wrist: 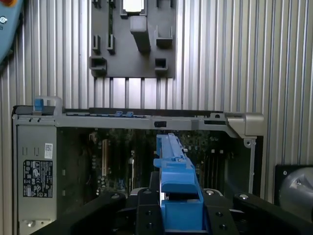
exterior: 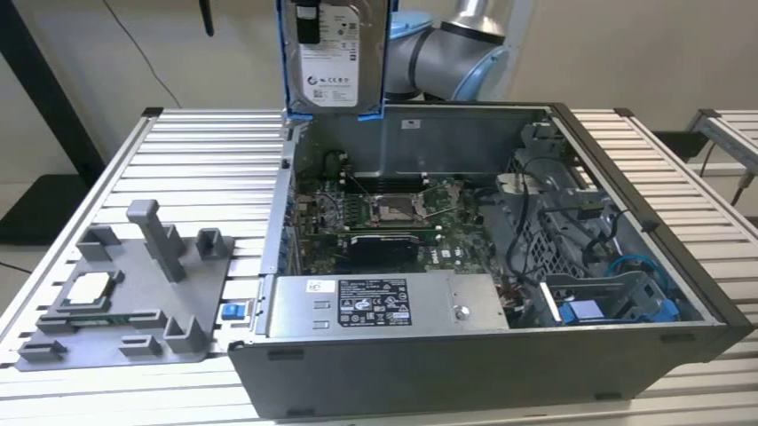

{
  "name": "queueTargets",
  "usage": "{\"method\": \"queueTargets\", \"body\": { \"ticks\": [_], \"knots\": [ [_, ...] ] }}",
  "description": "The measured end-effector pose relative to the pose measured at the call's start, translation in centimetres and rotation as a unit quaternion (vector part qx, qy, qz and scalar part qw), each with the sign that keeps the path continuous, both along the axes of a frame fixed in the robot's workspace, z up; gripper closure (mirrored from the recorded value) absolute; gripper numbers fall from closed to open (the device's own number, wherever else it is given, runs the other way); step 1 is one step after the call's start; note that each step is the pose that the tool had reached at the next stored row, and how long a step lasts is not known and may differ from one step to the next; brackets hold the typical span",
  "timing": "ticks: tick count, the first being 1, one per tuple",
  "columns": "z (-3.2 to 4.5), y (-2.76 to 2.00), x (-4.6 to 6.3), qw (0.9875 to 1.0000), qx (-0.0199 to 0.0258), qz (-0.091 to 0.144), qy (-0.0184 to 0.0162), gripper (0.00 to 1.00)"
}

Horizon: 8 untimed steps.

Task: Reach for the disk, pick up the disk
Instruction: 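Pick up the disk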

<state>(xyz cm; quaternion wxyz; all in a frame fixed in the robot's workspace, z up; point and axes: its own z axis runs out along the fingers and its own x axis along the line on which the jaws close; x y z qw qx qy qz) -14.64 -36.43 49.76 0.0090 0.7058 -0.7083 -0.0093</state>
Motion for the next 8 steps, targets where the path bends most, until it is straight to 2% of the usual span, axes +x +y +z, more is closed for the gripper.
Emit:
{"method": "queueTargets", "body": {
  "ticks": [8],
  "knots": [
    [-0.05, 0.00, 3.7, 1.0000, 0.0000, 0.001, 0.0000, 1.00]
  ]
}}
